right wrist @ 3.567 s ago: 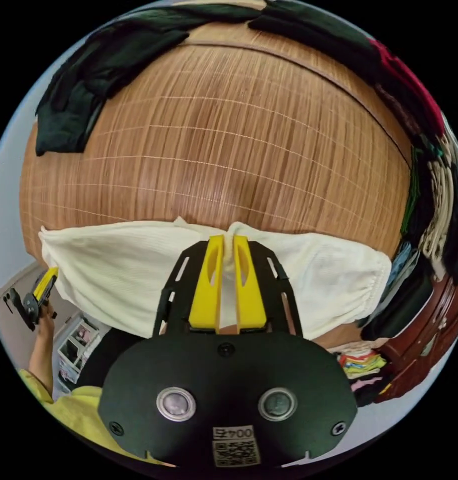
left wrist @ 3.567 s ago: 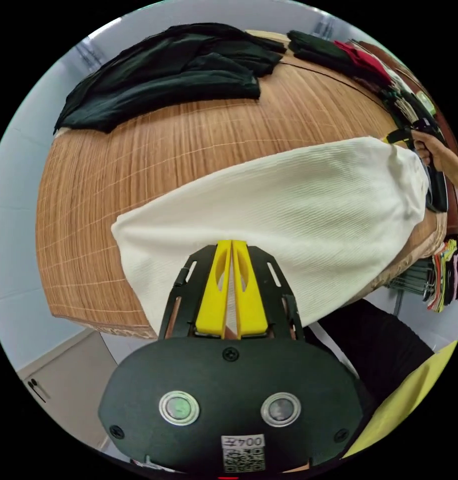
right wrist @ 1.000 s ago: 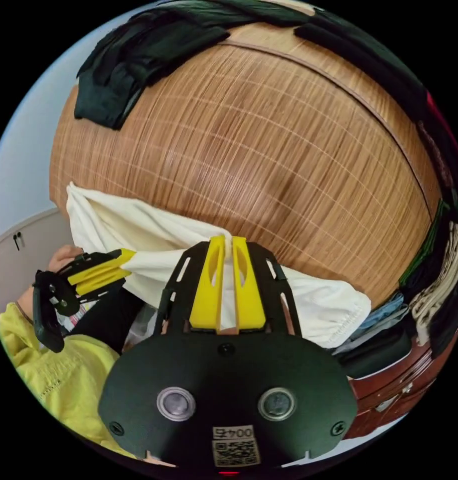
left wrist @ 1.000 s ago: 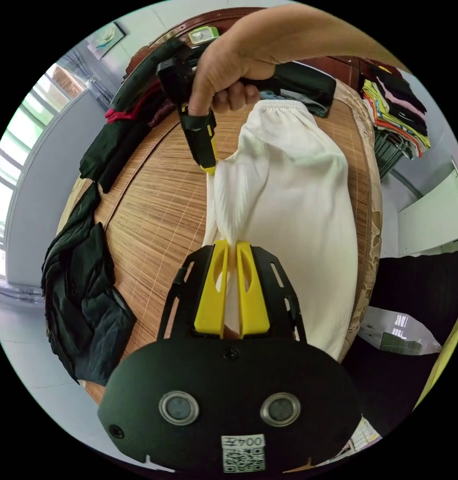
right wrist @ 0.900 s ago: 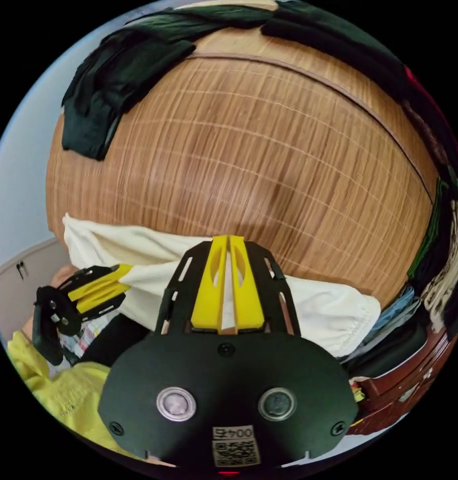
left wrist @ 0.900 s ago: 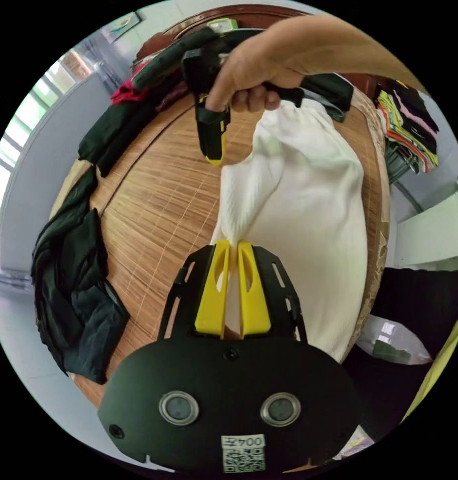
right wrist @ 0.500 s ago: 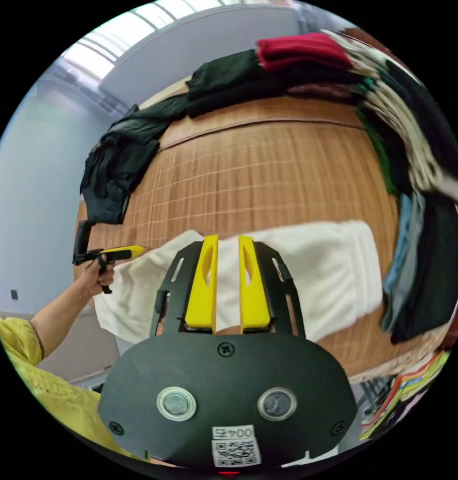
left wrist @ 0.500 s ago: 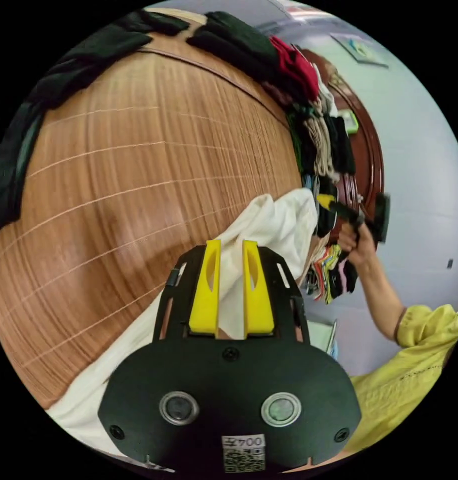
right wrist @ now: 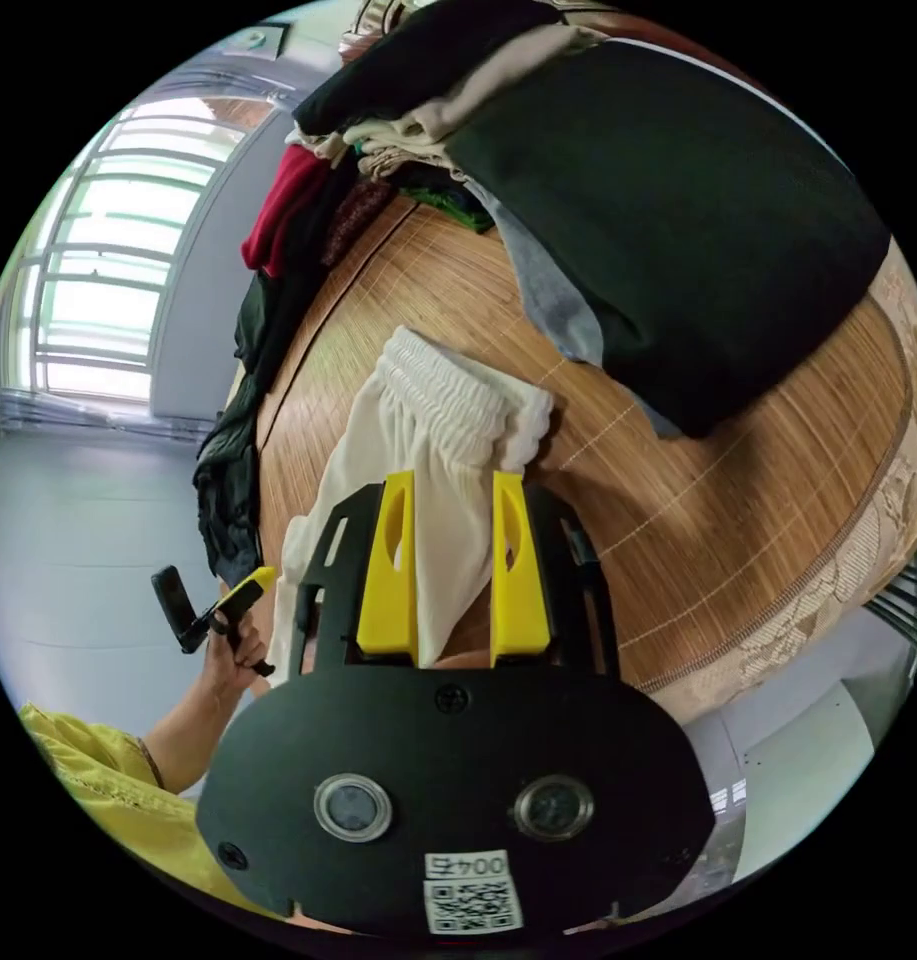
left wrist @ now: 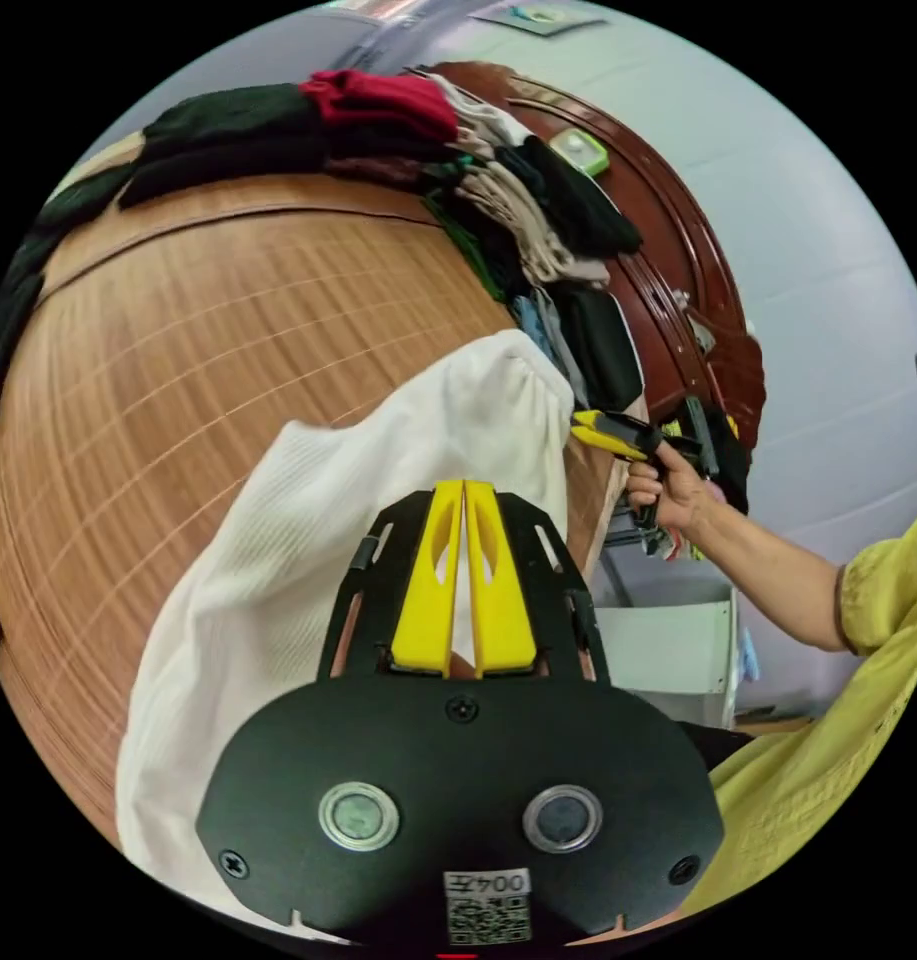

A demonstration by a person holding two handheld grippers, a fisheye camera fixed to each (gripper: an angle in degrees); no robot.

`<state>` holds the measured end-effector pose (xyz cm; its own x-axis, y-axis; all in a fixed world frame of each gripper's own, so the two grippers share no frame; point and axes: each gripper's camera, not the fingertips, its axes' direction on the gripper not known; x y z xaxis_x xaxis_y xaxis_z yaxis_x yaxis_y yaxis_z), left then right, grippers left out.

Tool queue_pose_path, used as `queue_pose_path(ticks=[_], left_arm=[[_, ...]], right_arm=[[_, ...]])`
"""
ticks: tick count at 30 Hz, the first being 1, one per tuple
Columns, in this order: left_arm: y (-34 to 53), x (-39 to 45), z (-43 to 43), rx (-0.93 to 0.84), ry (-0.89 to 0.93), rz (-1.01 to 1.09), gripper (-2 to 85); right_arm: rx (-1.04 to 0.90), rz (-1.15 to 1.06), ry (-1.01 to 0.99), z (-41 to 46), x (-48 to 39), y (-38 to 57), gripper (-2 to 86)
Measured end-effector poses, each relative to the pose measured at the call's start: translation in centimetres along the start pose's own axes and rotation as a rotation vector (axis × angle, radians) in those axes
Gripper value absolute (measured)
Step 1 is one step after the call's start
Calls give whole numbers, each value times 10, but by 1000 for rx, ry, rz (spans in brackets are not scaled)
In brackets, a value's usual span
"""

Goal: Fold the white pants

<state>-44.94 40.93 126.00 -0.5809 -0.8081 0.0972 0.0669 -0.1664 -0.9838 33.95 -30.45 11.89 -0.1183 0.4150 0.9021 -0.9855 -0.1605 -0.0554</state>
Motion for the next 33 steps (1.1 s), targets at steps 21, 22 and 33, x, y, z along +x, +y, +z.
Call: queue_pose_path(ticks=[21, 22, 33], left_arm=[[30, 2, 48, 13, -566, -239, 92], [33, -4, 54, -4, -572, -241, 94], [50, -16, 54, 10, -487, -174, 136]], right_arm=[[131, -349, 334, -27, -43, 4, 63], [62, -294, 342, -9, -25, -3, 64], [107, -386, 425, -8, -49, 36, 94]])
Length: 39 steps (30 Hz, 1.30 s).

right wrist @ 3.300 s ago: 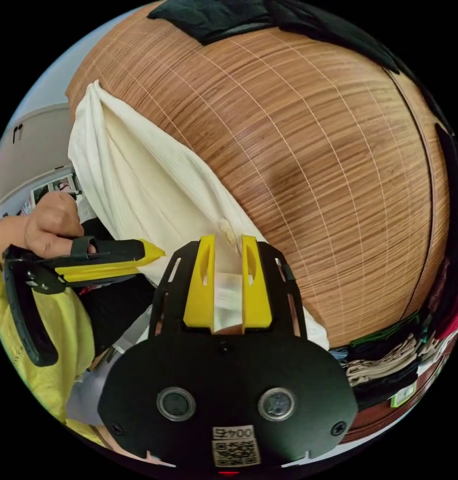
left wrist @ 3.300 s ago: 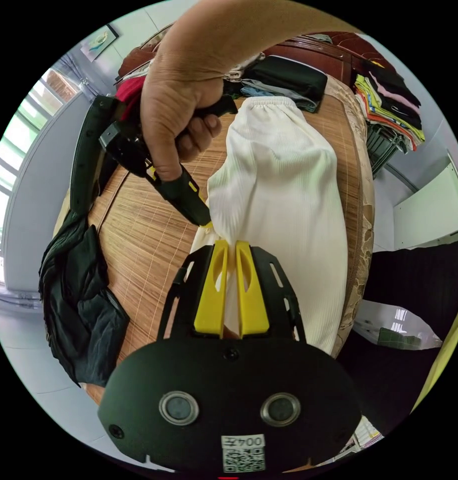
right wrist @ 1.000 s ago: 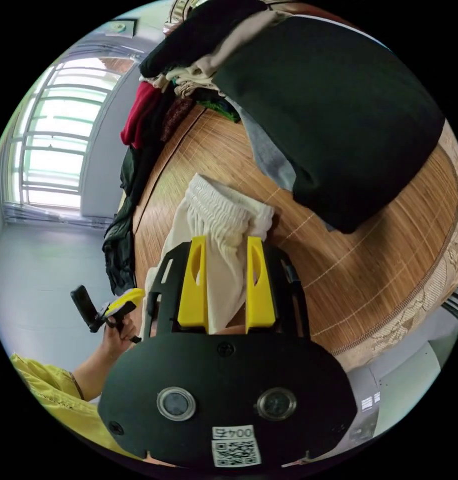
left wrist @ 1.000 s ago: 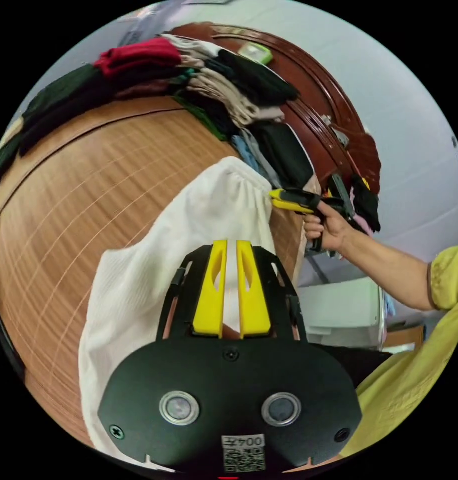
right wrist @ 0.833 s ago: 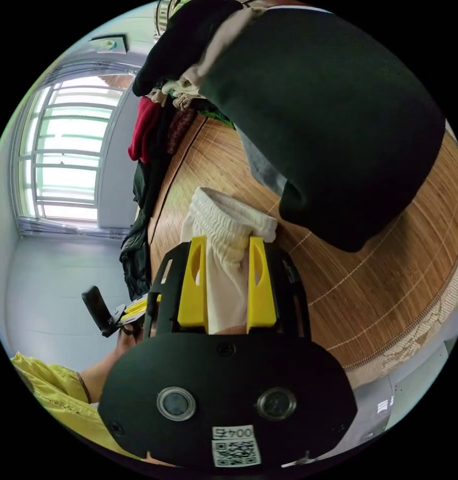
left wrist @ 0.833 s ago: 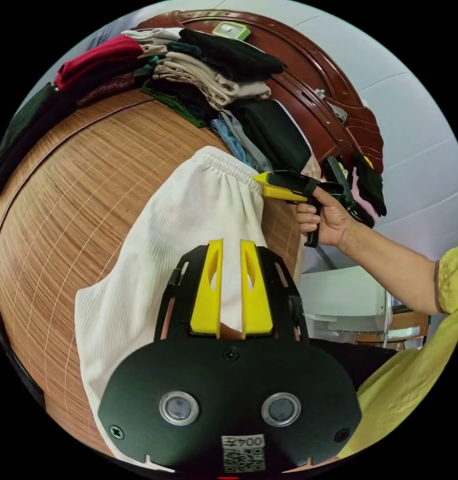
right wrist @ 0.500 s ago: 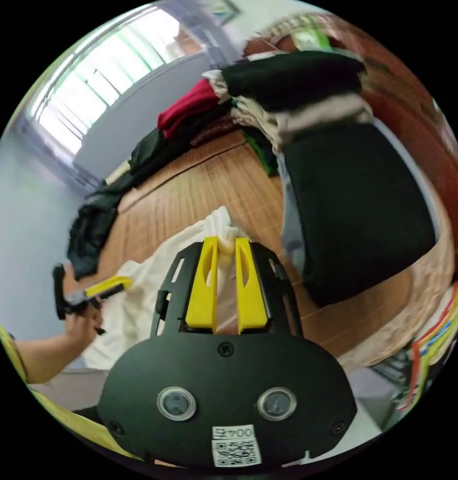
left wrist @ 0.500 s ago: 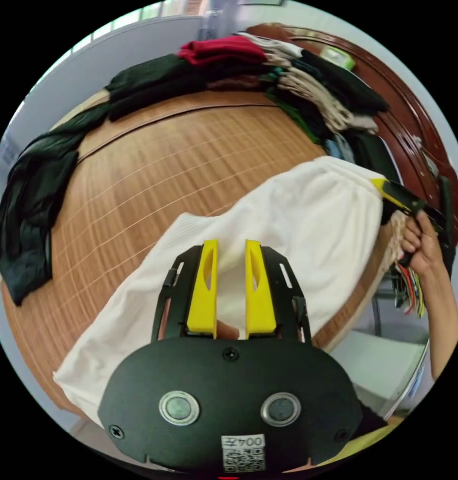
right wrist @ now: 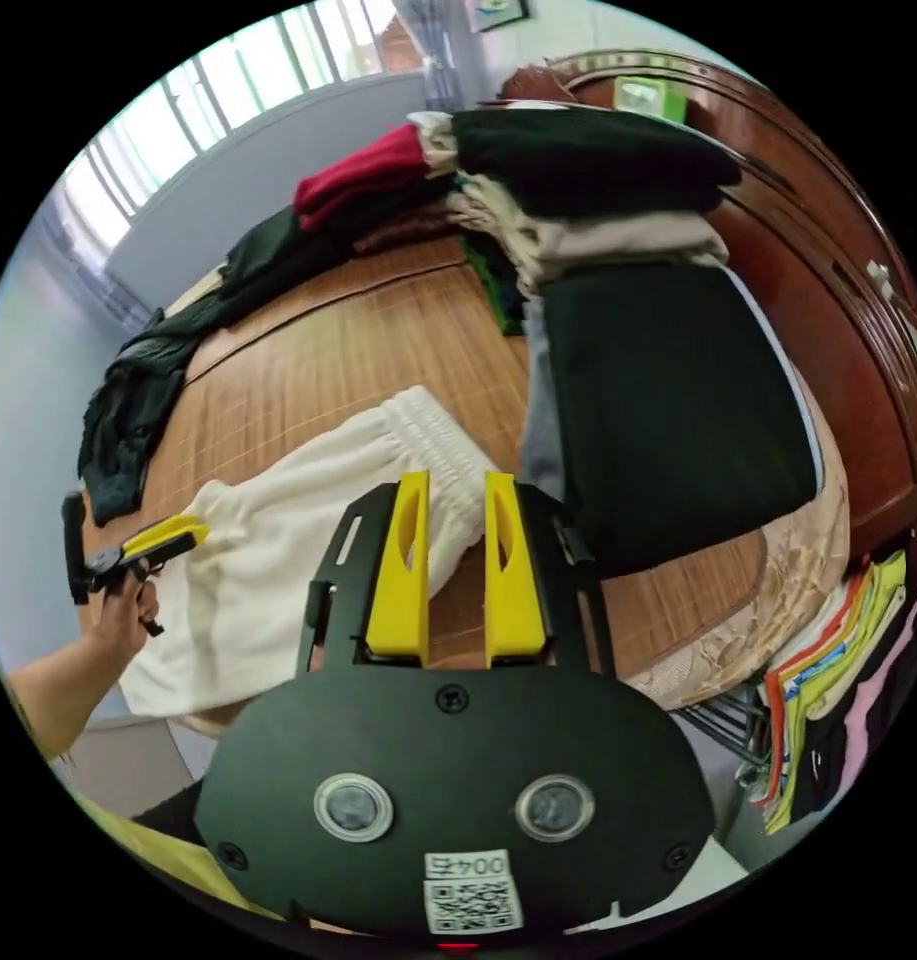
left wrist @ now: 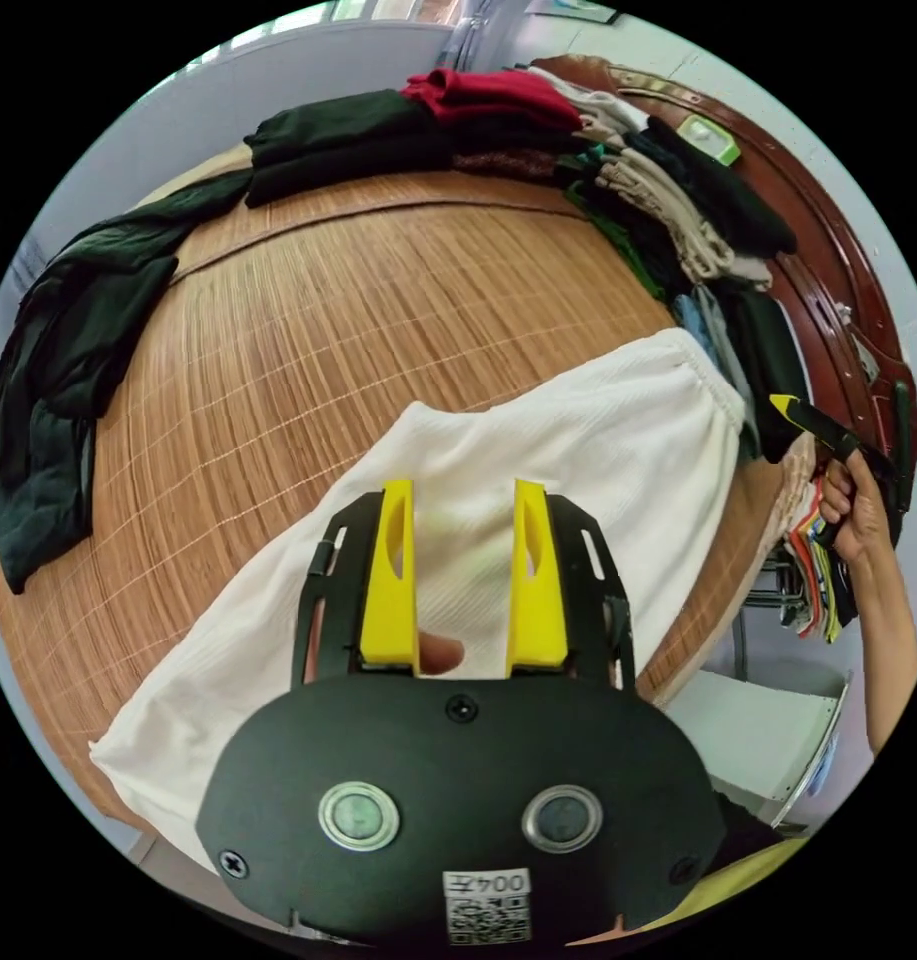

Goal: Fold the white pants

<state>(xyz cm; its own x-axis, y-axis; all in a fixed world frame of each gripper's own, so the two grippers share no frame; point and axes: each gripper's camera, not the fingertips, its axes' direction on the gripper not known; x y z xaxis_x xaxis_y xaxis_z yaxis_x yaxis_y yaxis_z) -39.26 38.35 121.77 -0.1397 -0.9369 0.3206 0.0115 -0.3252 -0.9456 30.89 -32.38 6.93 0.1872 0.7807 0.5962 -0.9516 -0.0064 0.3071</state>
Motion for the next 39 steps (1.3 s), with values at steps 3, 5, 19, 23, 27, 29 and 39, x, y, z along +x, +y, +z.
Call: queue_pose_path(ticks=[3, 5, 19, 23, 27, 29, 39], left_arm=[[25, -9, -22, 18, 9, 47, 143], [60, -28, -33, -12, 5, 33, 146], [287, -249, -102, -107, -251, -483, 137], [313, -328, -117, -59, -301, -569, 126], [325, -389, -115, -85, -290, -572, 120], [326, -413, -116, -73, -289, -535, 112], [307, -458, -72, -182, -218, -332, 98]], right_arm=[[-30, -112, -127, 3, -45, 17, 99], [-90, -204, -272, 19, -92, 28, 98], [-310, -595, -149, 121, -345, 55, 77], [-443, -549, 29, 182, -368, 52, 76], [-471, -458, 9, 201, -373, 41, 76], [-515, -380, -28, 209, -371, 30, 75], [-500, -41, -111, 236, -356, 2, 63]])
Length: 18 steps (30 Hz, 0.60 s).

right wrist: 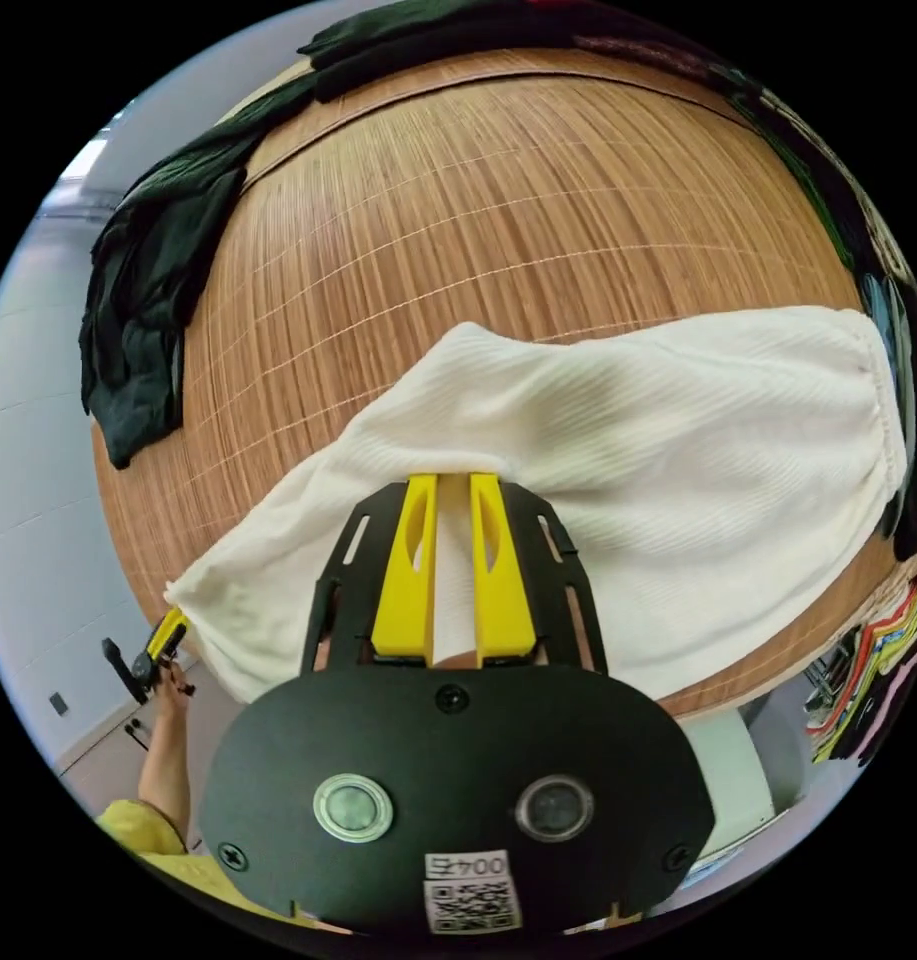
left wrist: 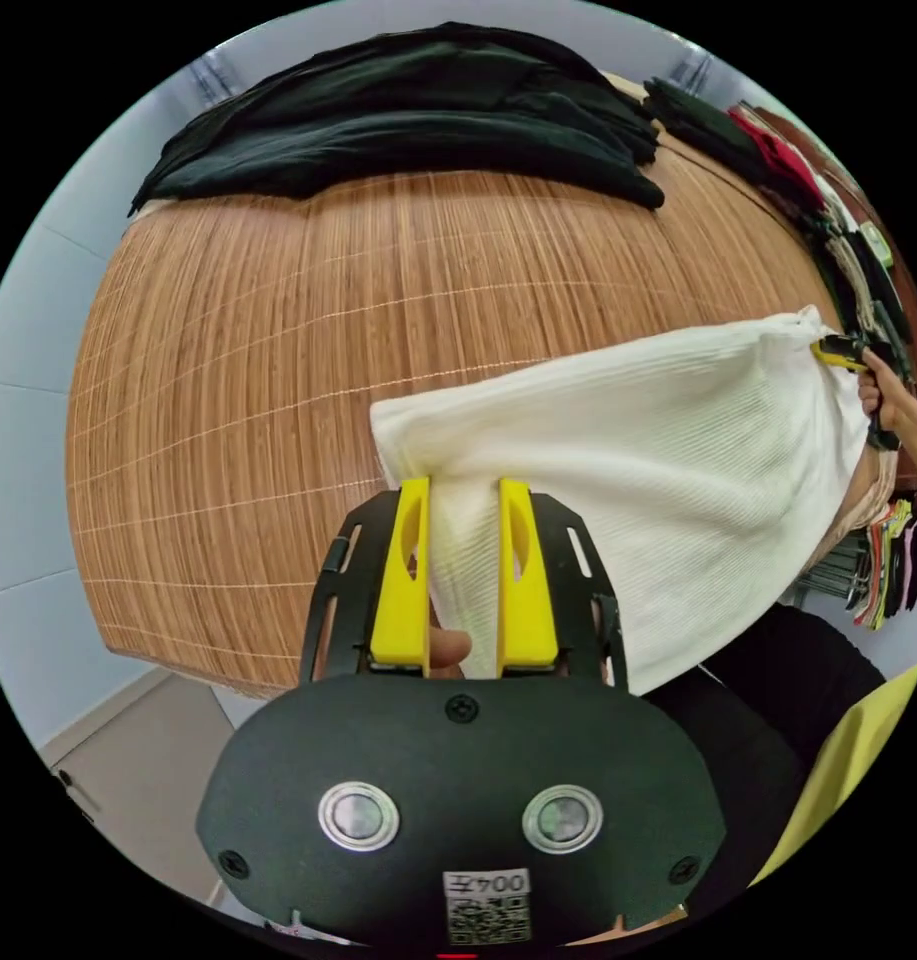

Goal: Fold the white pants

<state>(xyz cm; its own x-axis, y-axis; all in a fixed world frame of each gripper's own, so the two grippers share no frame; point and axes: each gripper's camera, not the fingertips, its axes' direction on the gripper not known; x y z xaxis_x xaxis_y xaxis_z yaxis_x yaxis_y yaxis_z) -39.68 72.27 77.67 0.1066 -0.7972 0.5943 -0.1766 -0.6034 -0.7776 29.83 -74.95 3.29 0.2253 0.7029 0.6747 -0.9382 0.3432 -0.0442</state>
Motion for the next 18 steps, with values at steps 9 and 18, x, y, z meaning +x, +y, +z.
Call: queue_pose_path(ticks=[9, 18], left_arm=[[-63, -66, -18, -2, 70, 300, 115], [-145, -60, 19, -332, 37, 818, 140]], right_arm=[[-44, -133, 118, 3, -26, -3, 41], [-8, -253, 62, -14, -46, 47, -1]])
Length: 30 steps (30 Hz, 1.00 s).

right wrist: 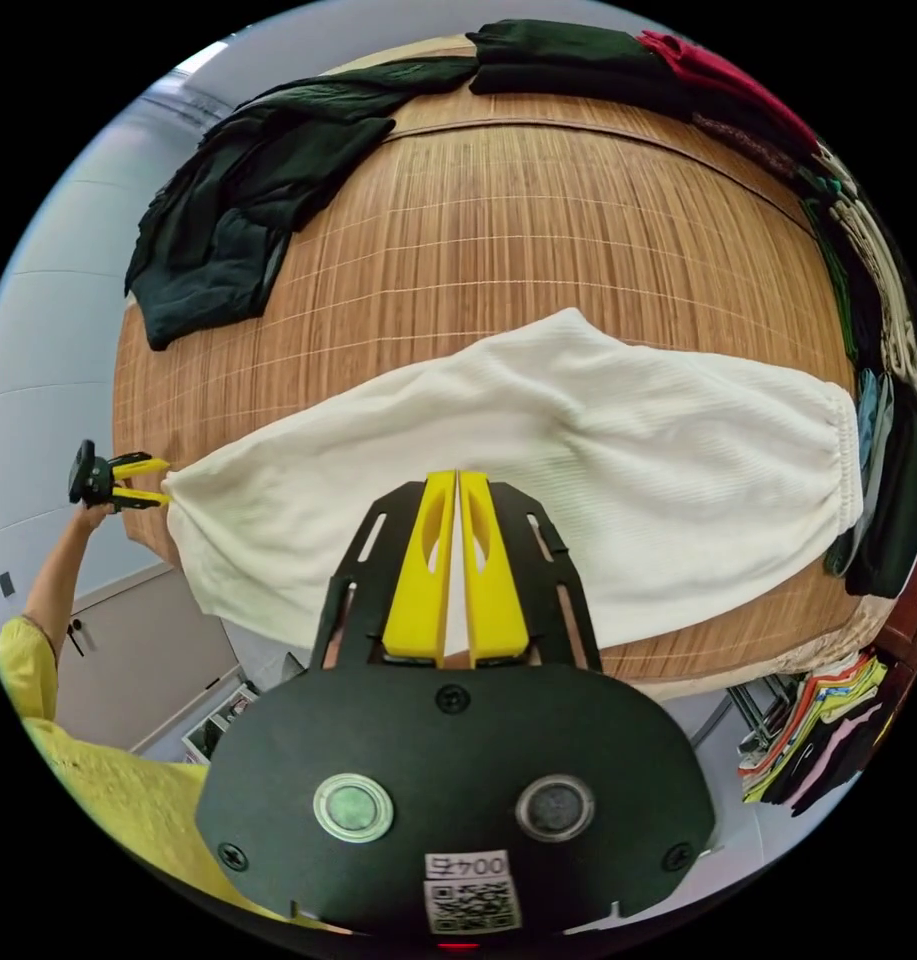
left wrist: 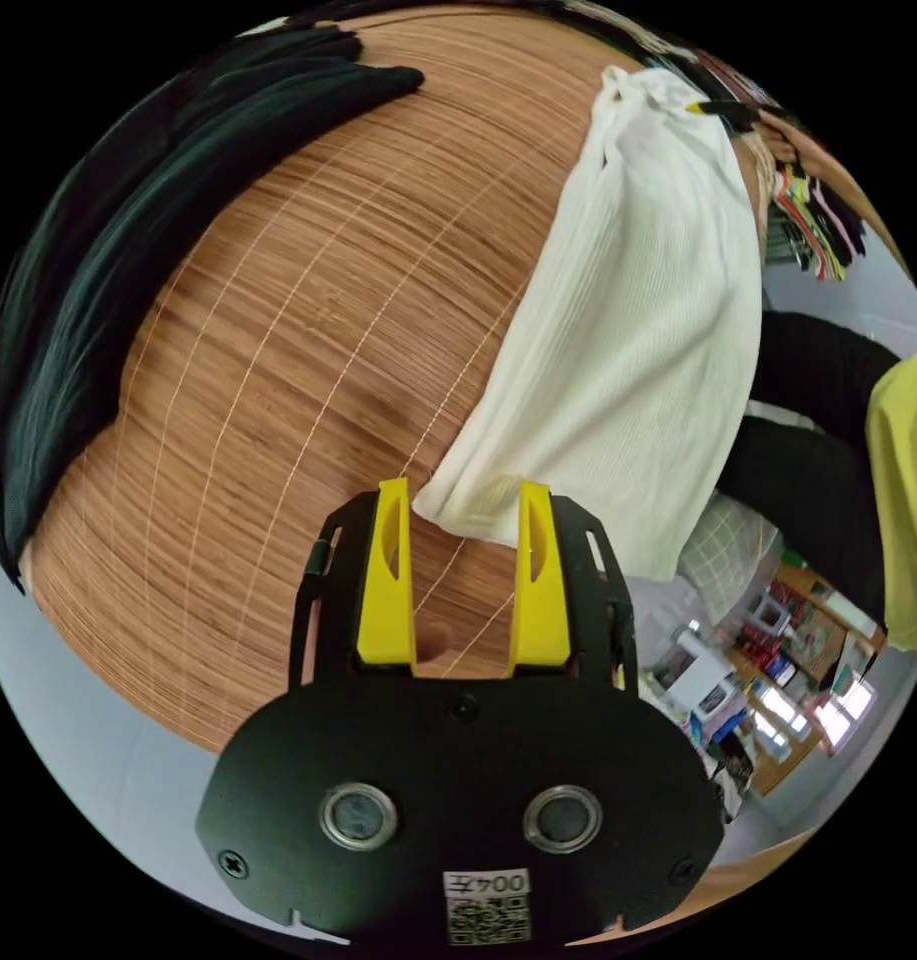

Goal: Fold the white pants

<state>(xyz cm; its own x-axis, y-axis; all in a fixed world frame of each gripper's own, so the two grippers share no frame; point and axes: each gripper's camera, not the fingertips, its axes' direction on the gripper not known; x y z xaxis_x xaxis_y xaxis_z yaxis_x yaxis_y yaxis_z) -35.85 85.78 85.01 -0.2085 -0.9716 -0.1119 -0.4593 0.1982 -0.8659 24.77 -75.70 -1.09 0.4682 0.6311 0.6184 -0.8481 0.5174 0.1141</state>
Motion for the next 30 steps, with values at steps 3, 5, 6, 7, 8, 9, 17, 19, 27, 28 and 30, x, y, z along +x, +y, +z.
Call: queue_pose_path(ticks=[3, 5, 6, 7, 8, 9, 17, 19, 27, 28, 30], left_arm=[[-10, -16, 5, -44, 45, 53, 133], [-15, -25, 10, -72, 118, 71, 123], [-16, -27, 11, -74, 122, 73, 120], [-16, -31, 13, -71, 114, 68, 112], [-15, -36, 13, -57, 112, 51, 102], [-14, -39, 14, -48, 115, 38, 97], [-4, -77, 22, -13, 262, -120, 23], [-5, -77, 22, -24, 246, -126, 19], [14, -107, 17, -37, 143, -223, 11], [20, -117, 16, -48, 108, -260, 11], [29, -132, 15, -68, 48, -327, 10]], right_arm=[[3, 11, -36, -2, 0, 16, -5], [-5, 16, -56, -2, -1, 27, -6], [-7, 16, -58, -2, -1, 29, -6], [-11, 16, -62, -2, -3, 34, -7], [-17, 15, -63, -2, -5, 38, -7], [-19, 13, -63, -1, -6, 40, -7], [-47, 9, -120, 6, -18, 58, -7], [-47, 9, -123, 7, -20, 60, -7], [-23, 0, -128, 5, -23, 58, -7], [-18, 0, -129, 4, -22, 58, -7], [-11, -2, -132, 3, -22, 58, -7]])
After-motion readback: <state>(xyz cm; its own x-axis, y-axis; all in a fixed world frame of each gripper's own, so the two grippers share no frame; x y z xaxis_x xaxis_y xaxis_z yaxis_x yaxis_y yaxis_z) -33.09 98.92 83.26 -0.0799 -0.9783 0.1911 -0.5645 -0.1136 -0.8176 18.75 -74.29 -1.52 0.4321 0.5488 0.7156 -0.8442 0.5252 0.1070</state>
